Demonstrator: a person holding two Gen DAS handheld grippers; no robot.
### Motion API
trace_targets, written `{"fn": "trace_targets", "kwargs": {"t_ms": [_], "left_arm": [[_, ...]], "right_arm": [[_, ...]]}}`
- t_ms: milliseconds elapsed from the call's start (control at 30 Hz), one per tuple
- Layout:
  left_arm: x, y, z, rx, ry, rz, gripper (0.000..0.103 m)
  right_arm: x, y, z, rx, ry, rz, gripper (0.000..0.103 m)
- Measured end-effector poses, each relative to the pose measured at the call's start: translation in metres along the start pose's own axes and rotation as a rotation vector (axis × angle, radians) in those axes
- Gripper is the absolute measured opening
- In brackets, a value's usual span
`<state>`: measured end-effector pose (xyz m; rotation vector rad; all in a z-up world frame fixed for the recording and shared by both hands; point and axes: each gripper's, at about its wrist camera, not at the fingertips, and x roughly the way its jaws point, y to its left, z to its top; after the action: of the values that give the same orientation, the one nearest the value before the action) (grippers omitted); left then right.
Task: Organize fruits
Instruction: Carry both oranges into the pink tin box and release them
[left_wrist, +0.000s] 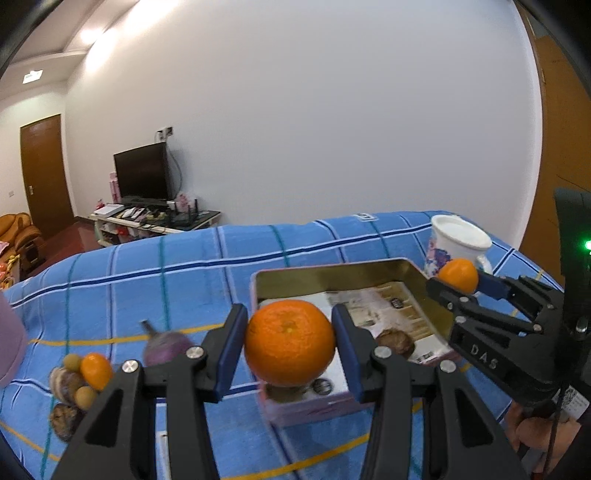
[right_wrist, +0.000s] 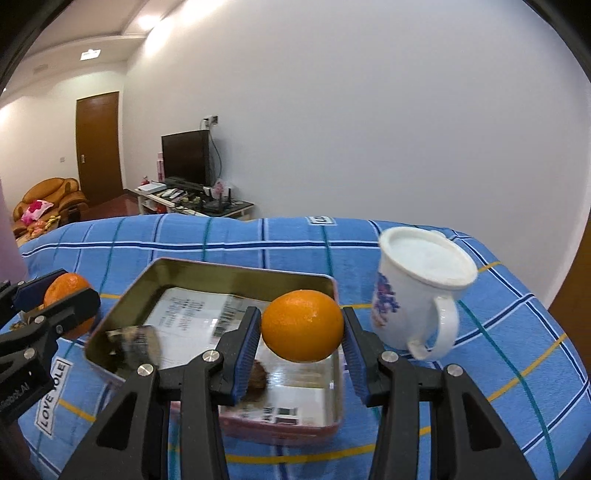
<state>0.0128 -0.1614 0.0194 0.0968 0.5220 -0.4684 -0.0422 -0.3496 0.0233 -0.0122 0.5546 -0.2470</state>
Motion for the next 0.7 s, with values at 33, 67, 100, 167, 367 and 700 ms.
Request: {"fn": "trace_targets", "kwargs": {"t_ms": [33,67,100,167,367,700], "left_arm": [[0.003,-0.004,0.001,0.004,0.002,-0.004,0.049],[0.006,-0.008,0.002,0.009,0.003,-0.005,0.049],[0.008,-0.010,0.003,0.011,0.005,-0.006,0.049],[0.015,-0.015,0.005,0.008,0.011,-0.013,0.049],[0.033,-0.028,0.005,0.019,0.032,-0.032,0.049],[0.047,-0.019,0.000,0.001,0.075,0.018,0.049]], "right_arm": [[0.001,-0.003,0.000,0.004,0.003,-0.003,0.046],[0.003,-0.007,-0.001,0.007,0.006,-0.007,0.046],[0.004,-0.009,0.000,0.008,0.008,-0.011,0.046],[0.008,-0.013,0.001,0.011,0.016,-0.014,0.046],[0.009,-0.011,0.001,0.002,0.028,-0.015,0.046],[0.025,0.005,0.001,-0.025,0.061,0.078,0.046]]}}
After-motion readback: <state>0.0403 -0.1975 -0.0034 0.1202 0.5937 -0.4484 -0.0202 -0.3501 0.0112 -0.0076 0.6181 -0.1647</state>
